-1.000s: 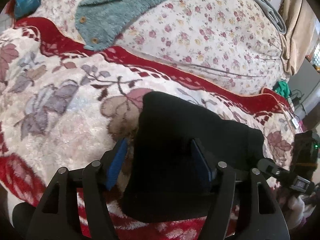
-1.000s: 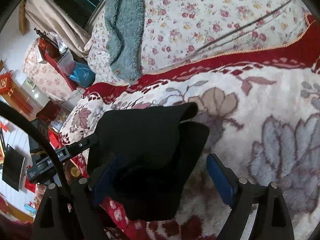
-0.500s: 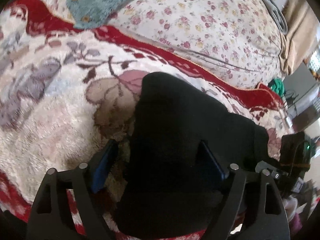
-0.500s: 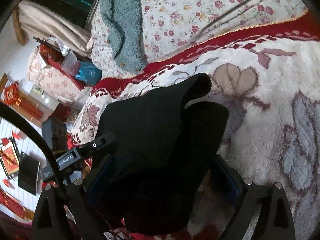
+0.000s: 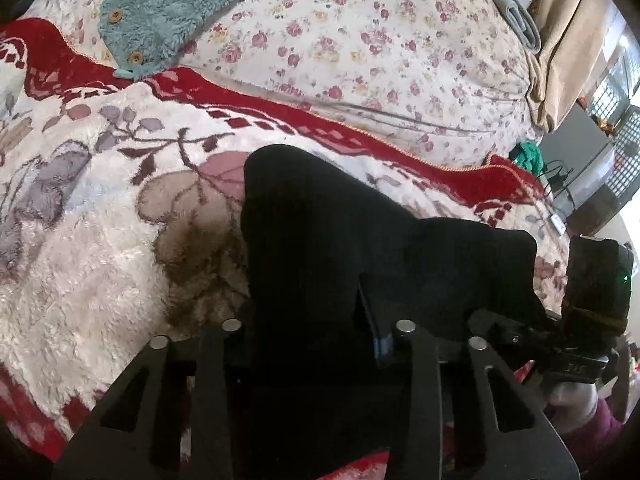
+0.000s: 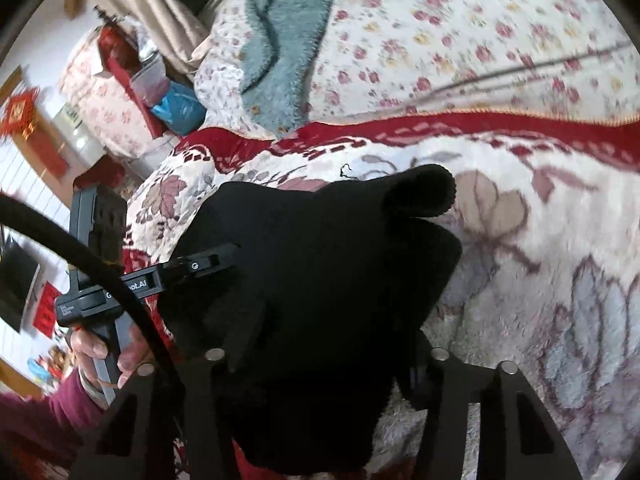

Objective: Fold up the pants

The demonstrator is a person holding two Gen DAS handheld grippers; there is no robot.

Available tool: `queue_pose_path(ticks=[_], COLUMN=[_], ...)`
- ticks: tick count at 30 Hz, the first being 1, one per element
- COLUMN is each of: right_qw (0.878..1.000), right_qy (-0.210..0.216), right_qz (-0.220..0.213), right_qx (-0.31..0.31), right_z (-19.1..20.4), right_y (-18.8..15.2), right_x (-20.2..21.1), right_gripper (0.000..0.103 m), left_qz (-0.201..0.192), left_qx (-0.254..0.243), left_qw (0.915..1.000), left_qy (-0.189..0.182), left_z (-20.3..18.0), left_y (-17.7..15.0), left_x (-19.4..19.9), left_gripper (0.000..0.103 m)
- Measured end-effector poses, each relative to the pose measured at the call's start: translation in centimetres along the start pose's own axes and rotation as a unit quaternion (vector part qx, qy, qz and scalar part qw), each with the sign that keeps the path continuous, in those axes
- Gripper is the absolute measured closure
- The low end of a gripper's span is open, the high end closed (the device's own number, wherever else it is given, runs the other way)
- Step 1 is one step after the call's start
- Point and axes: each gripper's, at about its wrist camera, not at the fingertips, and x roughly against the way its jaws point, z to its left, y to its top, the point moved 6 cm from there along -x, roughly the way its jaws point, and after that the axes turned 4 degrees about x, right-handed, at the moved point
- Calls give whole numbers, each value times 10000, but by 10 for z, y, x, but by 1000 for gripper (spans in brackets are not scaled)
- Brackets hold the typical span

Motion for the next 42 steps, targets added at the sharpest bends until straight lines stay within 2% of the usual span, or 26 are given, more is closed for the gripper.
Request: queue_pose_path(ticks=[7,14,23,25,27,28,29,30,31,32,34,36,39,42], right_qw=[9992,9966,9931,9925,9915,9910,9918,9923,9927,9932,9943,9952,9949,9939], right_qy=[243,642,979,956,859,710,638,711,777,742,627,471,195,299], right_qz=[-232,-352,58,339,721,909,902,851,820,814,737,635,282,29], right_qx=[203,380,638,683,663,685,641,546,421,384,444,584,947,1066], right_z=[27,71,115,116,110,104,98,93,89,86,85,87,99,112], right_y=[32,74,112,112,108,103,102,103,104,104,107,114,121,125], right_x=[4,-27,-108,-136,-164,-177,-182,-181,-179,-176,-167,-157,-127,-105], right_gripper=[55,55,55,54,53,52,49,47,43,43,43,43,43,43], left_qz=[-424,-702,-905,-862,-601,-489,-548,-626,-666,-689,-683,-751,-1133,-1274], left_qx=[-110,96,738,835,1095,1287,1468,1533,1545,1529,1533,1491,1251,1155], left_qw=[9990,9961,9877,9858,9842,9830,9815,9804,9796,9792,9788,9761,9690,9671], left_qy=[97,521,1044,1173,1254,1216,1101,1069,1097,1143,1176,1391,1802,1875], left_z=[5,51,131,149,173,185,195,199,202,203,203,199,188,181], left_y=[30,69,86,84,78,74,71,69,68,68,68,69,69,68], left_x=[43,84,106,101,85,77,74,75,76,77,77,84,104,117], left_gripper=[71,71,71,71,70,65,55,49,37,32,32,33,33,33])
